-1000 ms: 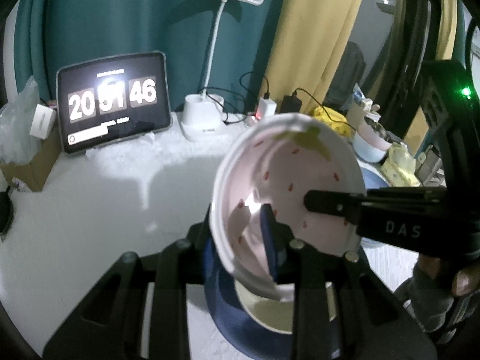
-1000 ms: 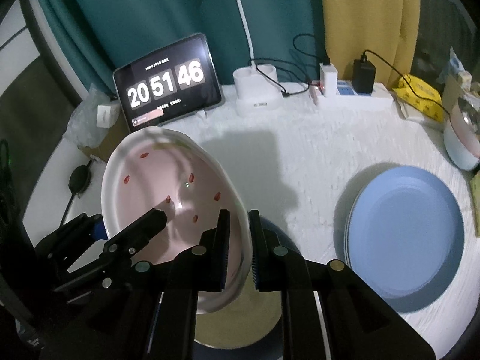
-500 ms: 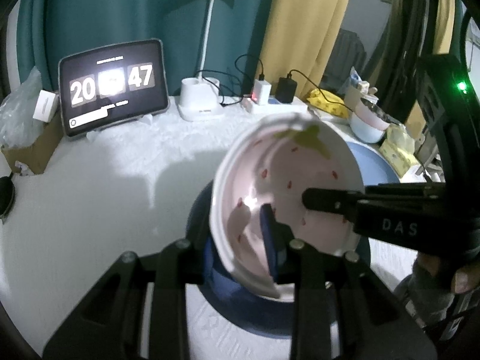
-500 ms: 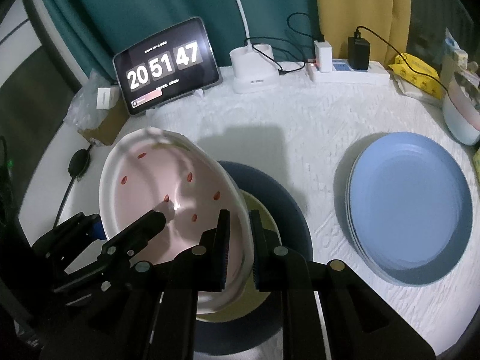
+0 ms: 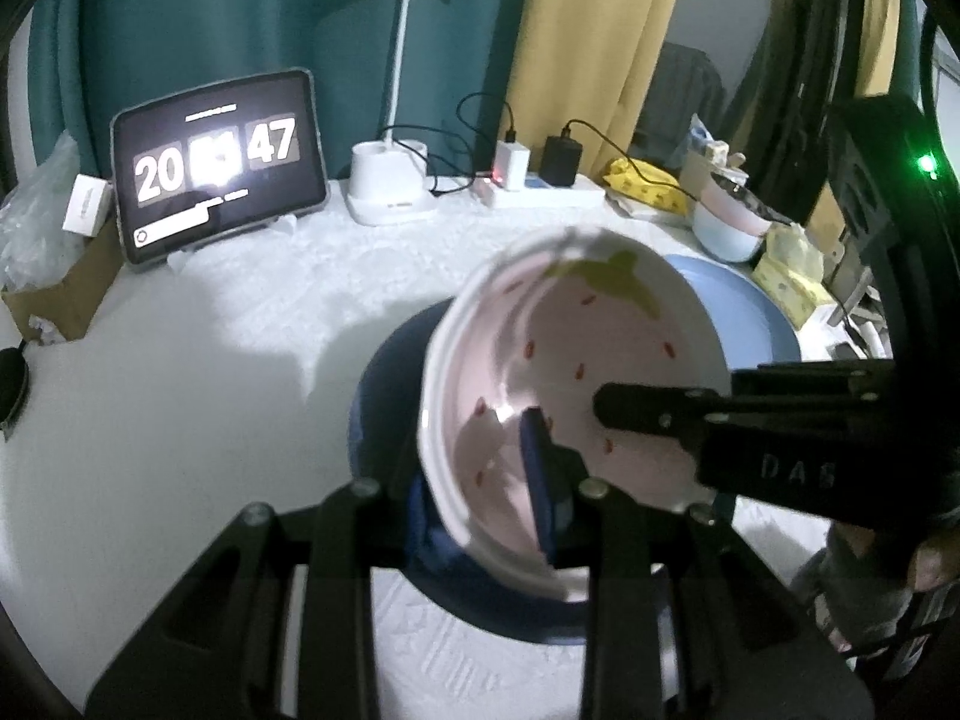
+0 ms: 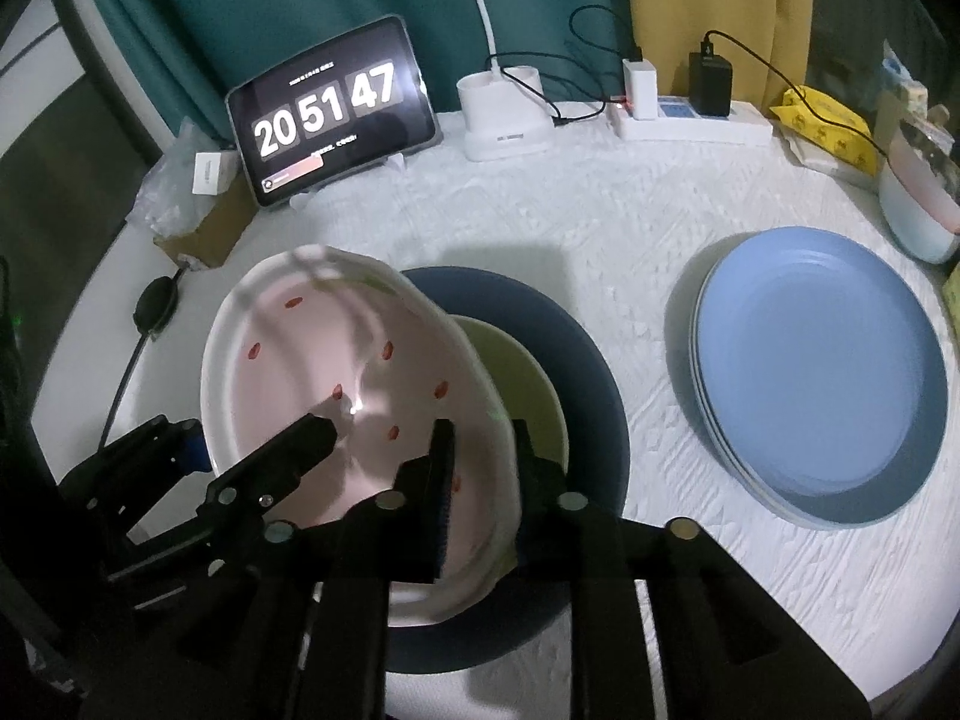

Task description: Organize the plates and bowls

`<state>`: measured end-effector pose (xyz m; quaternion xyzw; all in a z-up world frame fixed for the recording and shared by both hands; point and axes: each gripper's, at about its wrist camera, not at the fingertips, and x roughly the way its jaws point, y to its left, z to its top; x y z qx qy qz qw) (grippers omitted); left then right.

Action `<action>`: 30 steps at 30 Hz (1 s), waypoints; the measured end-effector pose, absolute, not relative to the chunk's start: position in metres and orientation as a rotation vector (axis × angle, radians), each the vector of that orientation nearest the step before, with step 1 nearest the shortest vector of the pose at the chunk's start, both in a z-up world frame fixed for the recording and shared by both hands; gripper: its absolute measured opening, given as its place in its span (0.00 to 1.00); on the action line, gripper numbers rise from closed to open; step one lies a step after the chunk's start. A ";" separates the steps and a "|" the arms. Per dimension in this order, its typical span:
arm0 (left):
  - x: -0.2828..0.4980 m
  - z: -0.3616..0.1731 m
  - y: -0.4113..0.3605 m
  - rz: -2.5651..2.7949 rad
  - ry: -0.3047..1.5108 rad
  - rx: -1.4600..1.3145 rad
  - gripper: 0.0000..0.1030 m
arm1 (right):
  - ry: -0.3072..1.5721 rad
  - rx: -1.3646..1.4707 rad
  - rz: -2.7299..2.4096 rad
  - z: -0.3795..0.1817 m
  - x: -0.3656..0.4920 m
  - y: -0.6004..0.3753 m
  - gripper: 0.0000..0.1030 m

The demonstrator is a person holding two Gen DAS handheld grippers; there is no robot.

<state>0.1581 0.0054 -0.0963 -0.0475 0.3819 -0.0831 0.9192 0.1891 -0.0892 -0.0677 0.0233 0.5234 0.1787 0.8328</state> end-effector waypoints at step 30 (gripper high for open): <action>0.150 -0.102 0.012 -0.164 0.767 -0.085 0.30 | 0.990 -0.124 0.381 -0.068 0.165 -0.077 0.43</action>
